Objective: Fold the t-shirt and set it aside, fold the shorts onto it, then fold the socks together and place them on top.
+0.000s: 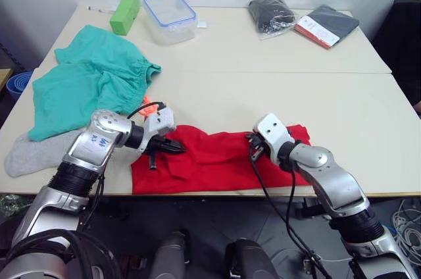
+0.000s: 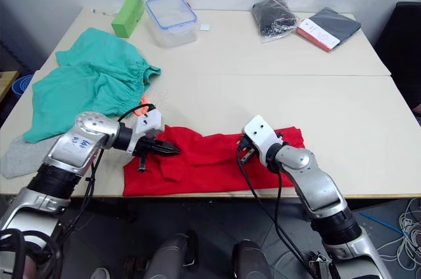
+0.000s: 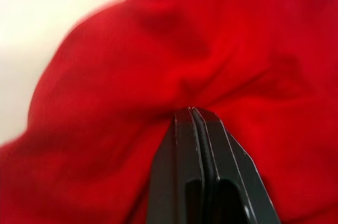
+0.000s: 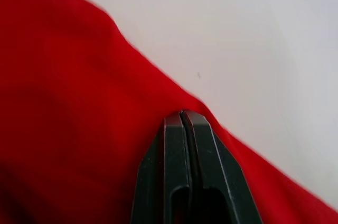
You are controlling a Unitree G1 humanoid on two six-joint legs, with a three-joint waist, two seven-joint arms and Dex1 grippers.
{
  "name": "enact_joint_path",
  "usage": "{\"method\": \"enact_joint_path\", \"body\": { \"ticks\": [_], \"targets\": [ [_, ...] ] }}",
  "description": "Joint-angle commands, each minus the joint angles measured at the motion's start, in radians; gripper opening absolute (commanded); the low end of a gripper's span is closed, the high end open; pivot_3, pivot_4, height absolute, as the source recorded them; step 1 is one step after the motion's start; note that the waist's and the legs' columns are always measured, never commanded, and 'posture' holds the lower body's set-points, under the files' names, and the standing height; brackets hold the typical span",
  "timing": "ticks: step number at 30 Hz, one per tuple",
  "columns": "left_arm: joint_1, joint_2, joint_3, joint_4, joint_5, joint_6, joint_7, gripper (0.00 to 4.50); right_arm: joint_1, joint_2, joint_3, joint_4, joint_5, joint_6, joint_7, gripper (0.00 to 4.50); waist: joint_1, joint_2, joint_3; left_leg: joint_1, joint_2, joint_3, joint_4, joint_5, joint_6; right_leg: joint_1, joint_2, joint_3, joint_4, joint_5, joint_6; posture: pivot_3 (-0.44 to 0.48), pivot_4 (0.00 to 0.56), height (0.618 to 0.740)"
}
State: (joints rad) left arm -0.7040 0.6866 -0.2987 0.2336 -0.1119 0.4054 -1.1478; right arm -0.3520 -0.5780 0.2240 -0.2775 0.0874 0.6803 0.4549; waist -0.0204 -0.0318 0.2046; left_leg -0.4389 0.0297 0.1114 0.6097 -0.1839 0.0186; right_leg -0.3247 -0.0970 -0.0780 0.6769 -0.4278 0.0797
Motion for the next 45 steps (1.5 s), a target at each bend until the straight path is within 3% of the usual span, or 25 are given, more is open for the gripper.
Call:
{"method": "enact_joint_path", "body": {
  "ticks": [1,9,15,19,23,29,32,40,45],
  "targets": [
    [0.009,-0.006,-0.012,0.080,0.068,-0.062,0.043,0.03,0.099,-0.091,-0.089,-0.092,-0.038,0.058,-0.001,0.00,0.006,0.000,0.000,0.001,0.000,0.000,0.000,0.000,0.000,0.001,0.000,0.000,0.000,0.000,0.000,0.000,0.150,0.740],
    [0.027,0.006,0.017,0.113,0.067,-0.115,0.033,0.03,0.347,-0.221,-0.302,-0.321,0.006,0.206,0.054,0.00,0.012,0.002,-0.002,0.002,0.001,0.000,-0.001,0.000,0.000,0.002,0.001,0.000,0.000,0.000,0.000,0.000,0.150,0.740],
    [0.045,0.001,0.031,0.070,0.050,-0.115,0.015,0.03,0.250,-0.124,-0.392,-0.444,0.124,0.315,0.049,0.00,-0.004,0.003,-0.002,0.002,0.001,0.000,-0.001,0.000,0.000,0.001,0.001,0.000,0.000,0.000,0.000,0.000,0.150,0.740],
    [0.052,-0.002,0.035,0.045,0.048,-0.109,0.009,0.03,0.081,-0.052,-0.345,-0.412,0.158,0.386,0.013,0.00,-0.006,0.003,-0.002,0.002,0.001,-0.001,-0.002,0.000,-0.001,0.001,0.001,0.000,0.000,0.000,0.000,0.000,0.150,0.740],
    [0.055,-0.001,0.034,0.034,0.050,-0.108,0.003,0.03,-0.018,0.015,-0.244,-0.273,0.123,0.339,-0.025,0.00,-0.007,0.003,-0.002,0.002,0.000,0.000,-0.003,0.000,-0.001,0.000,0.001,0.000,-0.001,0.000,0.000,0.000,0.150,0.740],
    [0.052,-0.009,0.041,0.040,0.054,-0.098,0.017,0.03,-0.041,0.097,-0.123,-0.065,0.057,0.206,-0.068,0.00,-0.007,0.003,-0.002,0.001,0.000,0.001,-0.004,0.000,0.000,0.000,0.000,0.000,-0.001,0.000,0.000,0.000,0.150,0.740],
    [0.055,-0.015,0.045,0.039,0.058,-0.084,0.037,0.03,0.009,0.074,-0.106,-0.014,0.014,0.152,-0.079,0.00,-0.006,0.003,-0.002,0.002,0.000,0.001,-0.004,0.000,0.000,0.000,0.000,0.000,-0.001,0.000,0.000,0.000,0.150,0.740],
    [0.056,-0.018,0.066,0.071,0.066,-0.077,0.090,0.03,0.172,-0.055,-0.342,0.005,0.011,0.052,-0.080,0.00,-0.002,0.002,-0.003,0.002,0.000,0.000,-0.002,0.000,0.000,0.002,0.000,0.000,-0.001,0.000,0.000,0.000,0.150,0.740],
    [0.064,-0.033,0.102,0.051,0.031,-0.071,0.097,0.03,0.202,-0.017,-0.529,-0.057,0.165,0.012,-0.014,0.00,-0.008,0.002,-0.003,0.003,0.000,0.000,-0.004,0.000,-0.001,0.001,0.001,0.000,-0.001,0.000,0.000,0.000,0.150,0.740]
  ]
}}
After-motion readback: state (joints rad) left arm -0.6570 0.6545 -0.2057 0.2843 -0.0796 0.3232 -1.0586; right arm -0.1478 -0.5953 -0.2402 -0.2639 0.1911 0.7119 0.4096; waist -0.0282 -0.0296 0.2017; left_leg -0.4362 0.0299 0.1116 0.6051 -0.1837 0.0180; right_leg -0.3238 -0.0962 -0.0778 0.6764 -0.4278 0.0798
